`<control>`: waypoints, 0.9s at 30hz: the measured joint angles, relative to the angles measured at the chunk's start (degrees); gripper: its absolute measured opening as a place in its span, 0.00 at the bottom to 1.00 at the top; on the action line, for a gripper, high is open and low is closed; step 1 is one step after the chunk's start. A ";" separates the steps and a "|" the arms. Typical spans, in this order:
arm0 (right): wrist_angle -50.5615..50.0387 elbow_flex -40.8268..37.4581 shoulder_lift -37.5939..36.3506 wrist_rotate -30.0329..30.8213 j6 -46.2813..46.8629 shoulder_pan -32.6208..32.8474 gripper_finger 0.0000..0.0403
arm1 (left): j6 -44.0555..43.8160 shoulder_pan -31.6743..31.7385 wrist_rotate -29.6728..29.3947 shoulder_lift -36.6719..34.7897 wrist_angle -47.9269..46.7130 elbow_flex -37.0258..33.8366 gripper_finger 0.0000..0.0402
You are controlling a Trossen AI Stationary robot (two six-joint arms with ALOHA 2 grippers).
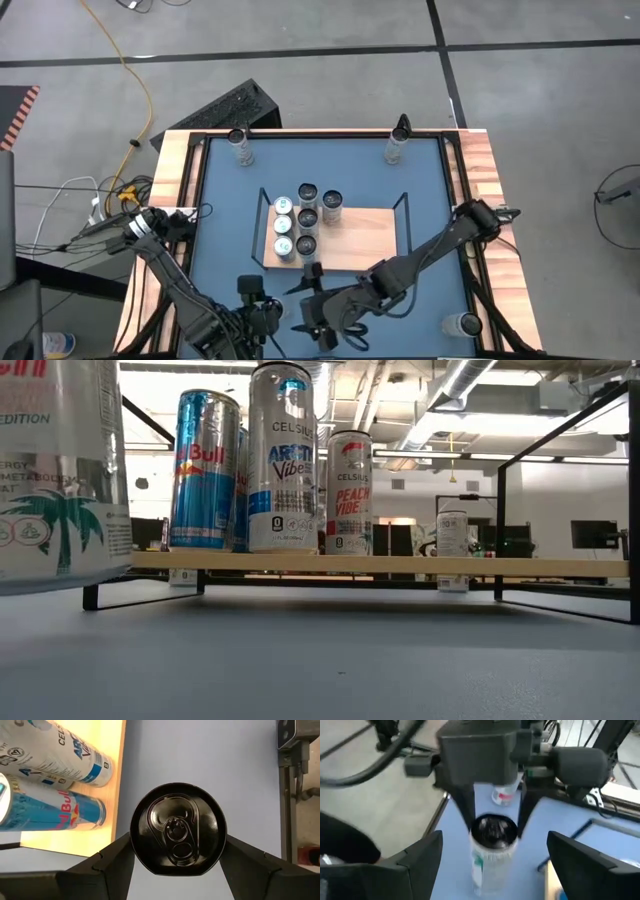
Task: Place canned beverage on shelf
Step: Put the right pink soda can on the shelf aligned with the other pink soda can
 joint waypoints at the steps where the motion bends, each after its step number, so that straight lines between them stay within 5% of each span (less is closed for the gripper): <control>1: 0.60 0.00 0.85 0.13 0.00 0.00 0.85 | 0.44 0.25 0.03 0.00 0.07 0.00 0.60; 15: 3.65 -0.06 4.52 3.25 0.18 -1.24 0.85 | 1.43 0.85 0.03 0.00 0.41 0.04 0.60; 27: 6.12 -0.11 7.26 -1.04 1.52 -2.51 0.85 | 2.35 1.02 -0.48 0.00 1.58 0.04 0.60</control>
